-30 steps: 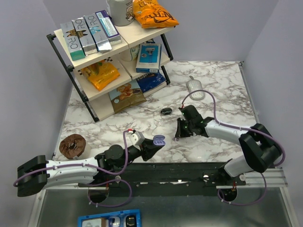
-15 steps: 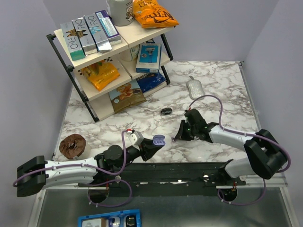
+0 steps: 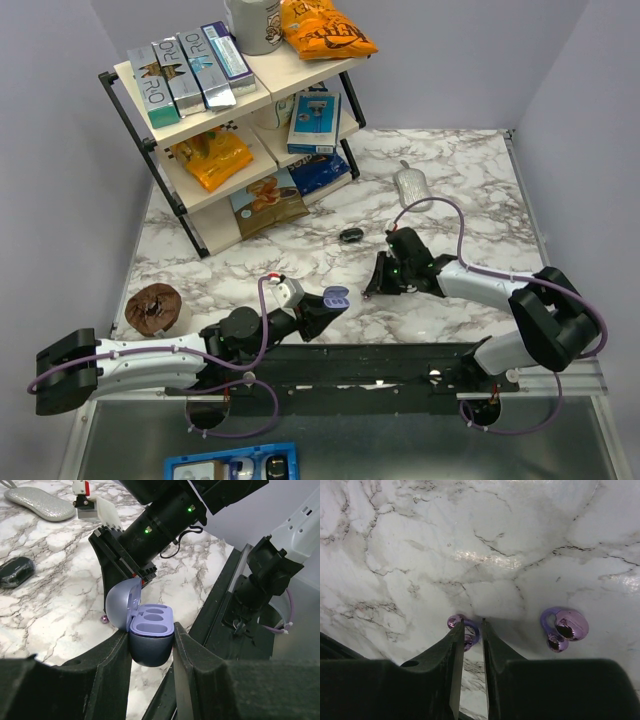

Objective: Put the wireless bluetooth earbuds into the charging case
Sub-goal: Pick up the earbud from the center of the board.

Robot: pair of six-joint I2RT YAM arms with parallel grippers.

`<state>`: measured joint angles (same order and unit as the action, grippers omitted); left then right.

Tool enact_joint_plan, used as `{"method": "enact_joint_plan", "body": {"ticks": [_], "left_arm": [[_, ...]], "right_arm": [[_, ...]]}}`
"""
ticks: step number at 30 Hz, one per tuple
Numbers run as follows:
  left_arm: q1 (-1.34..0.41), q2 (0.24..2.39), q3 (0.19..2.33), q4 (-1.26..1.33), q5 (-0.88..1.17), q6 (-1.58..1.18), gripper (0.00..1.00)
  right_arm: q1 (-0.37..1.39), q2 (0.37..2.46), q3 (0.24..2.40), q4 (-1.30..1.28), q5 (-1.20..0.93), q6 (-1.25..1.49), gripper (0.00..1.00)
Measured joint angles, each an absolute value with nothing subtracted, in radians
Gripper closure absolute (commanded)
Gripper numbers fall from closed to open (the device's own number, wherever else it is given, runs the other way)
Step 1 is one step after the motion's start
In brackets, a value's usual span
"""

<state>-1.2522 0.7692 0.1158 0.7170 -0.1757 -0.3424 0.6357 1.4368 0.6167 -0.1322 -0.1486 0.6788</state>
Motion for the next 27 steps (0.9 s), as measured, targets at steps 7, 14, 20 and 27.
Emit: {"method": "enact_joint_plan", "body": {"ticks": [7,14,20,27], "left_arm": [[-1.252,0.770,0.116,0.717,-0.176,-0.342,1.00],[-1.252,0.772,0.116,0.717,-0.176,-0.342,1.00],[-1.252,0.772,0.116,0.717,-0.176,-0.342,1.00],[-1.253,0.772,0.116,0.717,-0.176,-0.343,1.00]], "right_arm": [[0.635,1.439,0.619,-0.133,-0.151,0.654,0.69],[0.635,1.439,0.619,-0.138,-0.151,0.626,0.82],[0.636,1.441,0.619,-0.143,-0.153,0.619,0.83],[0.636,1.441,0.619,-0.136,-0.171,0.619,0.67]]}}
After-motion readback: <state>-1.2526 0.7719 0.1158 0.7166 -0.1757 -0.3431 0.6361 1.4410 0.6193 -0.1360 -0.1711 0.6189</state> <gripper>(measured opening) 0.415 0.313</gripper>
